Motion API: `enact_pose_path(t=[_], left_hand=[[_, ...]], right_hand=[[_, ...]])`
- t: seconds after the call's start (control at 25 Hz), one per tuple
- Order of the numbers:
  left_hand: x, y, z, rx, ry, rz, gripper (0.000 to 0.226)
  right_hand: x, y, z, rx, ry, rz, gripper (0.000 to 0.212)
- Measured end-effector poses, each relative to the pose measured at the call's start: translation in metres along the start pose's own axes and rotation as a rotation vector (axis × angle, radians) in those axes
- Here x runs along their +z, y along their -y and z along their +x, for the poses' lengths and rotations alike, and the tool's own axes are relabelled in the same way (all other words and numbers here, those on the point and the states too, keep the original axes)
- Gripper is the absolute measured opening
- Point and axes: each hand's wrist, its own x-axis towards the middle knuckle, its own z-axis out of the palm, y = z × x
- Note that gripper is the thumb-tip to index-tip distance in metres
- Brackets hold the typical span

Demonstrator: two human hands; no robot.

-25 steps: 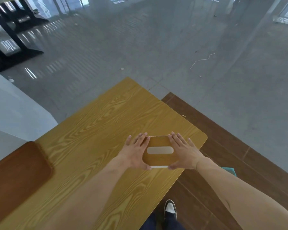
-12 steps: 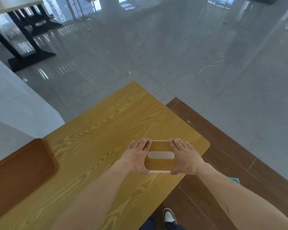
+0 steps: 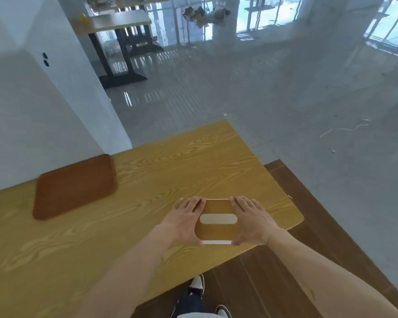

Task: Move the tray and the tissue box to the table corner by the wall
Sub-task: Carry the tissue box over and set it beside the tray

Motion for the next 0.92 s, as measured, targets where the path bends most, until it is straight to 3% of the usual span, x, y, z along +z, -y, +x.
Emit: enact_pose_path(t=[0.36,0.6,0.92], left_hand=[[0.032,0.001,-0.140,-0.359,-0.096,-0.133,0.133],[0.055,0.012,-0.243,-0.588,-0.145,-0.159,0.131],[0.096,0.054,-0.377,-0.757,-0.186,-0.201,0.127]], right_hand=[[-0.003,0.083,-0.001,-0.371,-0.005,-0.118,0.136],[0.001,0.176,0.005,-0.595,0.018,-0.188,0.137],[0.020,0.323,0.004,-0.794,0.026,-0.252,0.135]])
